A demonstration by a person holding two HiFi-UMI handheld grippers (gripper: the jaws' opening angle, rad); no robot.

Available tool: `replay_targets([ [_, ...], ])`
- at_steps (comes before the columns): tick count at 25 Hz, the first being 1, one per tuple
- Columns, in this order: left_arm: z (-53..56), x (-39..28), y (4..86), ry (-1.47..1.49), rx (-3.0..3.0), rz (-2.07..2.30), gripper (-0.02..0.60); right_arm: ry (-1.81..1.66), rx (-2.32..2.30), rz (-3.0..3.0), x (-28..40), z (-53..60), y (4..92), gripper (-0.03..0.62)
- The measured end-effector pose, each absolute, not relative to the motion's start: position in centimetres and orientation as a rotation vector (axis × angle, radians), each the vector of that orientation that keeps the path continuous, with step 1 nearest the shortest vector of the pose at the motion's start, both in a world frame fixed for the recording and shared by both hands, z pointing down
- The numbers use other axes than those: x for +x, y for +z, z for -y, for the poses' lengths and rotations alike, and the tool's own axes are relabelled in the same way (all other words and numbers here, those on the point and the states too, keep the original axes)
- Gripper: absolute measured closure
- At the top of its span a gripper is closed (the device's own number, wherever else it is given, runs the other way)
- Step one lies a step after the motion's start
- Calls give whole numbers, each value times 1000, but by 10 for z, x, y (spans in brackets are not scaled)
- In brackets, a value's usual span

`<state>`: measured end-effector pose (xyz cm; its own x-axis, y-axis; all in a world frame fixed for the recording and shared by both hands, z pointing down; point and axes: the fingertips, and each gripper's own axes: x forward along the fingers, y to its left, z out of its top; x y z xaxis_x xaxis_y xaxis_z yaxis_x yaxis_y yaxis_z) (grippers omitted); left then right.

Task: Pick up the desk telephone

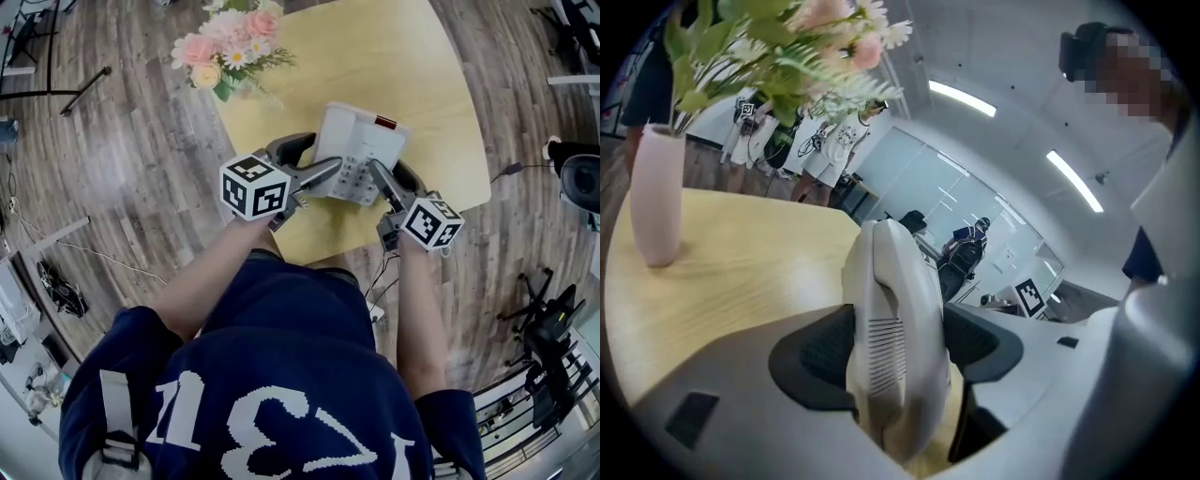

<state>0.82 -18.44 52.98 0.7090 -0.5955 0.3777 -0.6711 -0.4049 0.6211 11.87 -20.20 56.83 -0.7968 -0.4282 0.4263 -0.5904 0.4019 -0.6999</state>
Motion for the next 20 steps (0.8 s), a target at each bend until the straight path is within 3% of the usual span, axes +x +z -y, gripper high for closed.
replay_targets([
  [20,181,-15,342,-54,2532,996,279,839,1013,2852,100,209,367,364],
])
